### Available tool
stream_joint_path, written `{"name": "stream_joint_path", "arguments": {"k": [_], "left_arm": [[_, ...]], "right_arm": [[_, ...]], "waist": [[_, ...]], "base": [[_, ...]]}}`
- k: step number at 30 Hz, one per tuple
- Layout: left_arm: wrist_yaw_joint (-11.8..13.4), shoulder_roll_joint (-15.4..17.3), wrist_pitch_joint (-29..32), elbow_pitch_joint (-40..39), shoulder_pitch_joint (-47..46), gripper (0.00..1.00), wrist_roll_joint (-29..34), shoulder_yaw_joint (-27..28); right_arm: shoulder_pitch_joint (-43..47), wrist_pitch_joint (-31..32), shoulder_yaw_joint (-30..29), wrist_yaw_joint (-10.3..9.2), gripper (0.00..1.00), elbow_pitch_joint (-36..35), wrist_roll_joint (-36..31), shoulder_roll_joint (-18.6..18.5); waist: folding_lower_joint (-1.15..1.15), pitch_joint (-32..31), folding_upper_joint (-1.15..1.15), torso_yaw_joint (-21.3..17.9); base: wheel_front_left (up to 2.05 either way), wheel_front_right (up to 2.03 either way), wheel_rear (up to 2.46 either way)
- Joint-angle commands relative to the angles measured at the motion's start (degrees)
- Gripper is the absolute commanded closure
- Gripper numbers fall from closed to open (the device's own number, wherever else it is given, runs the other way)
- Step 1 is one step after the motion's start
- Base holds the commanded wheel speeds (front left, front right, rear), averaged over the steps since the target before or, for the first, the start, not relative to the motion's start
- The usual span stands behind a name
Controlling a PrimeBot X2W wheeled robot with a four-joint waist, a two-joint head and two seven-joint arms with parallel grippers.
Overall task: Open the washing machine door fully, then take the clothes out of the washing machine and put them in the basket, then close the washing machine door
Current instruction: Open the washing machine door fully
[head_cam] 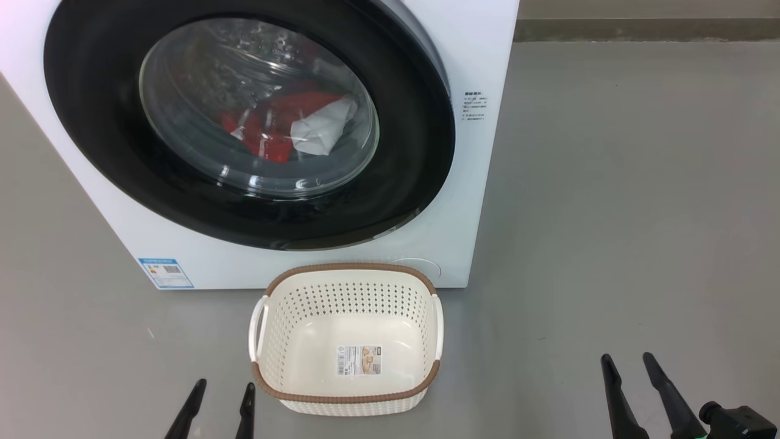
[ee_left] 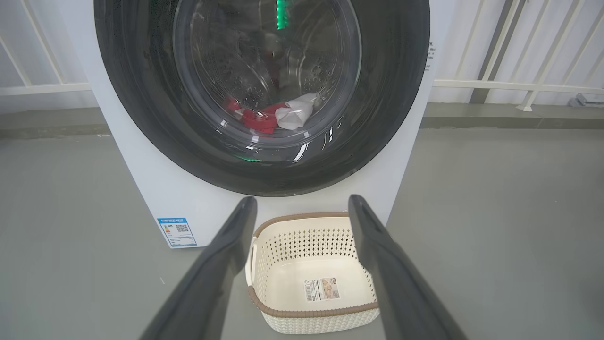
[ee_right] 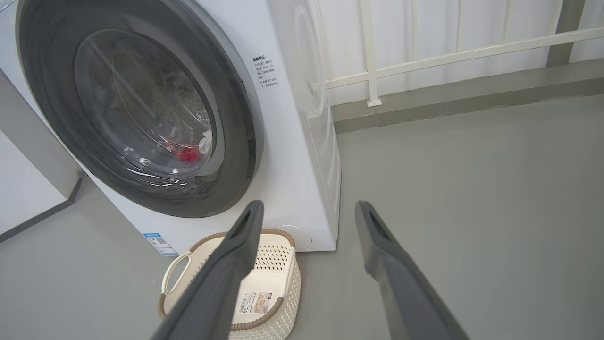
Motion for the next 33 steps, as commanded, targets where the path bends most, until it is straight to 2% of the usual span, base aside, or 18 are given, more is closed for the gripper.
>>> {"name": "stream_joint_path", "arguments": {"k": [1,2,9,16,26,33], "left_arm": [[-0.3,0.1,-0.7,-1.2,-1.4,0.00,-0.4,1.8],[-0.3,0.1,-0.7,-1.2,-1.4,0.00,-0.5,1.8],[-0.4,0.0,-0.7,-1.9,-2.6,0.00,-1.2,1.1],[-0.4,0.0,-0.7,-2.4,-4.8,0.00,-2.0,-0.7],[-0.4,0.8,-0.7,-2.1,-8.9,0.00,-4.1,-3.0],[-0.4,1.5,-0.7,-1.5,-11.9,0.00,-5.3,-4.7]], "right_arm": [[-2.3,-0.7,1.7,0.05,0.79,-1.7,1.9,-0.8],[-2.9,-0.7,2.0,0.05,1.00,-1.8,2.8,-0.8],[-12.1,-0.7,3.6,0.05,1.00,-2.5,10.0,-0.8],[-23.8,-0.7,4.3,0.05,1.00,-2.0,15.1,-0.9],[-41.3,-0.7,7.5,0.05,1.00,3.7,20.3,-5.6],[-51.7,2.9,12.7,0.05,1.00,10.2,29.5,-9.2]], "waist": [[0.00,0.1,0.00,-0.1],[0.00,0.2,0.00,-0.1],[0.00,2.3,0.00,0.0],[0.00,5.1,0.00,1.8],[0.00,11.8,0.00,6.0],[0.00,15.8,0.00,8.2]], "base": [[0.00,0.00,0.00],[0.00,0.00,0.00],[0.00,0.00,0.00],[0.00,0.00,0.00],[0.00,0.00,0.00],[0.00,0.00,0.00]]}}
